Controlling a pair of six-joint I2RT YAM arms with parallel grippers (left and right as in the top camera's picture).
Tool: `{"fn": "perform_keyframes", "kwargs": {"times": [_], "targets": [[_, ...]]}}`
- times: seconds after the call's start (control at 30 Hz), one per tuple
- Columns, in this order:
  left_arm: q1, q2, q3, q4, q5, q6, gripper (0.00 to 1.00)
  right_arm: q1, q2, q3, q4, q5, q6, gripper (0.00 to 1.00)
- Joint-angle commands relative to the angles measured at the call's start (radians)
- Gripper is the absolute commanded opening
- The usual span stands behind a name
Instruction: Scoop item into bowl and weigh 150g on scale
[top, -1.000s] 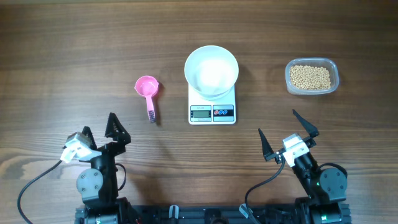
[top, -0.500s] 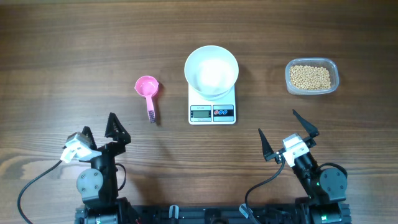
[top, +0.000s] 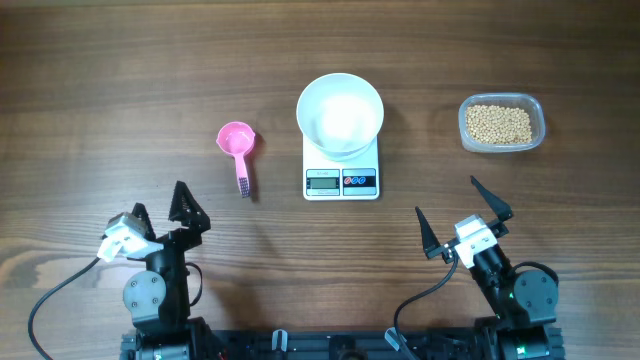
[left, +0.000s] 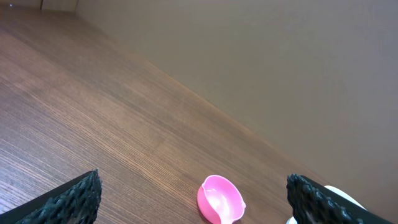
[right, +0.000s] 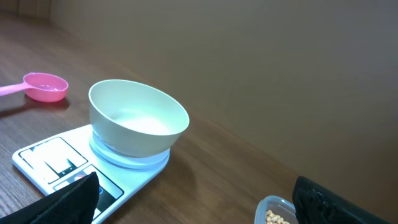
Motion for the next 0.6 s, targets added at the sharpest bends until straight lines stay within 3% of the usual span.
{"fn": "perform_keyframes", "kwargs": {"times": [0.0, 0.57], "targets": [[-0.004, 0.002, -0.007, 0.004, -0.014, 0.020, 1.00, 0.004, -0.005, -0.001, 0.004, 0.010, -0.009, 1.00], [-0.004, 0.002, -0.007, 0.004, -0.014, 0.020, 1.00, 0.004, -0.005, -0.001, 0.004, 0.010, -0.009, 1.00]]}}
